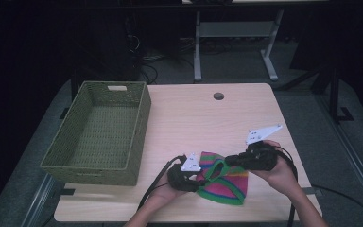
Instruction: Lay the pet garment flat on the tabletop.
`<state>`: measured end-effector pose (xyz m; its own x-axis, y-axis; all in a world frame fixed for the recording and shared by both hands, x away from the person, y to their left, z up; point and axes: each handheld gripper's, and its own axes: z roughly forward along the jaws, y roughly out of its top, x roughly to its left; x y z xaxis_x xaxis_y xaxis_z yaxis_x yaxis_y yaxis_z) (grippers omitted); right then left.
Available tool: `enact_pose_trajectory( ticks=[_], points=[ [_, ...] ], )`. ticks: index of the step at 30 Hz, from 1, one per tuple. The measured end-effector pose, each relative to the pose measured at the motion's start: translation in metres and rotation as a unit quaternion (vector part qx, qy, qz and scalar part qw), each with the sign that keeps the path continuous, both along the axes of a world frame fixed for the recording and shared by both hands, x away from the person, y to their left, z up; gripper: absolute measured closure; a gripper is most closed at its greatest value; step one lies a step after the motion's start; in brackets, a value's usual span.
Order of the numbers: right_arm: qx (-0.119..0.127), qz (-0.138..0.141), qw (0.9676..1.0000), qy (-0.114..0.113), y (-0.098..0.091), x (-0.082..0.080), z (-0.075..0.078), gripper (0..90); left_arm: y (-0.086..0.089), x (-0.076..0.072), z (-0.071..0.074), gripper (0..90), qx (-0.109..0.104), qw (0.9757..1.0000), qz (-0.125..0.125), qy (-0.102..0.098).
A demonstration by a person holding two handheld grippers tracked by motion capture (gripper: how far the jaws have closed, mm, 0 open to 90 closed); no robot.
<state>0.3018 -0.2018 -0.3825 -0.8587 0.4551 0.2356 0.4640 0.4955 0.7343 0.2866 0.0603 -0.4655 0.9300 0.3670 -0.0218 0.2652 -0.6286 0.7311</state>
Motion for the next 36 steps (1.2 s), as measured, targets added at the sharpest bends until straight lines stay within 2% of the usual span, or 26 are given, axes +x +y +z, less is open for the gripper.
enact_pose_trajectory(
  ticks=[2,4,7,8,11,12,13,14,15,17,20,23,24,25,29,33,36],
  points=[
    [0.0,0.001,1.0,0.001,0.0,0.0,-0.001,84.7,-0.003,-0.001,-0.001,60.8,0.007,1.0,0.001,-0.003],
    [-0.001,-0.002,1.0,0.007,-0.003,0.001,-0.004,84.7,-0.004,-0.001,-0.002,67.6,0.01,0.9999,-0.002,-0.009],
    [-0.001,-0.006,0.9999,0.01,-0.004,0.002,-0.006,84.8,-0.006,-0.001,-0.001,69.9,0.016,0.9998,0.0,-0.015],
    [-0.001,-0.006,0.9999,0.01,-0.005,0.003,-0.007,84.7,-0.006,-0.002,0.0,69.8,0.017,0.9996,-0.002,-0.024],
    [-0.002,-0.008,0.9999,0.013,-0.006,0.003,-0.008,84.7,-0.006,-0.006,0.003,58.3,0.011,0.9992,-0.012,-0.037],
    [-0.002,-0.009,0.9999,0.013,-0.007,0.003,-0.008,84.8,-0.006,-0.007,0.004,50.8,0.008,0.9989,-0.015,-0.045],
    [-0.001,-0.009,0.9999,0.014,-0.008,0.002,-0.008,84.7,-0.006,-0.007,0.005,45.5,0.002,0.9988,-0.016,-0.046],
    [-0.002,-0.009,0.9999,0.013,-0.008,0.003,-0.008,84.7,-0.005,-0.006,0.007,41.6,-0.017,0.9989,-0.021,-0.038],
    [-0.002,-0.009,0.9999,0.013,-0.008,0.003,-0.008,84.7,-0.005,-0.006,0.007,39.6,-0.017,0.9989,-0.021,-0.038],
    [-0.002,-0.009,0.9999,0.012,-0.009,0.003,-0.007,84.7,-0.006,-0.004,0.009,38.9,-0.033,0.9987,-0.02,-0.034],
    [-0.002,-0.009,0.9999,0.012,-0.008,0.004,-0.008,84.7,-0.009,0.003,0.009,39.0,-0.03,0.999,-0.017,-0.027],
    [-0.004,-0.009,0.9998,0.015,-0.008,0.005,-0.009,84.7,-0.015,0.007,0.006,42.6,-0.019,0.9995,-0.014,-0.019],
    [-0.006,-0.009,0.9998,0.016,-0.007,0.005,-0.01,84.7,-0.02,0.009,0.003,45.6,-0.005,0.9998,-0.012,-0.015],
    [-0.006,-0.009,0.9998,0.016,-0.007,0.005,-0.01,84.7,-0.02,0.009,0.003,48.0,-0.005,0.9998,-0.012,-0.015],
    [-0.011,-0.013,0.9997,0.017,-0.007,0.006,-0.013,84.5,-0.026,0.009,-0.001,52.4,0.021,0.999,-0.016,-0.037],
    [-0.01,-0.016,0.9996,0.021,-0.01,0.007,-0.016,84.5,-0.026,0.008,0.0,60.5,0.023,0.9989,-0.012,-0.04],
    [-0.014,-0.021,0.9994,0.023,-0.011,0.008,-0.019,84.5,-0.025,0.009,0.0,65.0,0.018,0.9993,-0.008,-0.033]
  ],
)
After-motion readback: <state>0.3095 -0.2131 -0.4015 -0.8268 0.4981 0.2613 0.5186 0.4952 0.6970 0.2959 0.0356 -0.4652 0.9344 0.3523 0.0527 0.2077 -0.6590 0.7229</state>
